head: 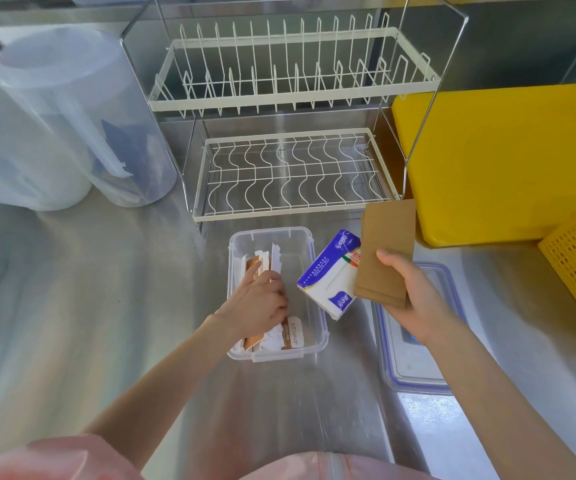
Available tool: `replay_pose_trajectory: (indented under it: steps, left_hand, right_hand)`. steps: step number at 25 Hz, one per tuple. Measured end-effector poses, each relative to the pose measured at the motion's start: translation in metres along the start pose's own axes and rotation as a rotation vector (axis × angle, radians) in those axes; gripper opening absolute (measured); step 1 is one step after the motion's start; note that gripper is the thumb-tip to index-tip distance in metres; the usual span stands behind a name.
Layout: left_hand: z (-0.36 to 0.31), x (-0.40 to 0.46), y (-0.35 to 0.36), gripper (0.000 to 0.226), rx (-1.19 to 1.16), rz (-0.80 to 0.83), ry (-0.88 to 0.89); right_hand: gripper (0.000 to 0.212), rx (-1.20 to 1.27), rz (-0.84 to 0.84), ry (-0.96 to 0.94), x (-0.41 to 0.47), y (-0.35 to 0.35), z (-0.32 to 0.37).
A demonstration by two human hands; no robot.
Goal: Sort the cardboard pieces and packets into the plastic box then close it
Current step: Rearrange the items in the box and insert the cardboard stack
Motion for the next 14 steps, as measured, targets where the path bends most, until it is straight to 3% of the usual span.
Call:
replay_pose_trajectory:
  steps: [10,14]
  left_hand:
    - [0.008,-0.012,-0.017,0.039,0.023,0.002,-0.162]
    - [0.009,-0.012,-0.016,0.044,0.027,0.015,-0.174]
  right_hand:
    - [0.012,-0.115,0.092,0.008,0.008,0.028,-0.001]
    - [0.017,-0.312,0.134,0.008,0.021,0.052,0.003]
Point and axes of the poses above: each hand's wrist, its own x-axis towards the middle knuckle, its own y-axis out of the palm, z = x × y, the point moved 3 cm from there along x, towards the middle knuckle, and after that the axes turned 3 degrees about x, right-handed, at the moved point
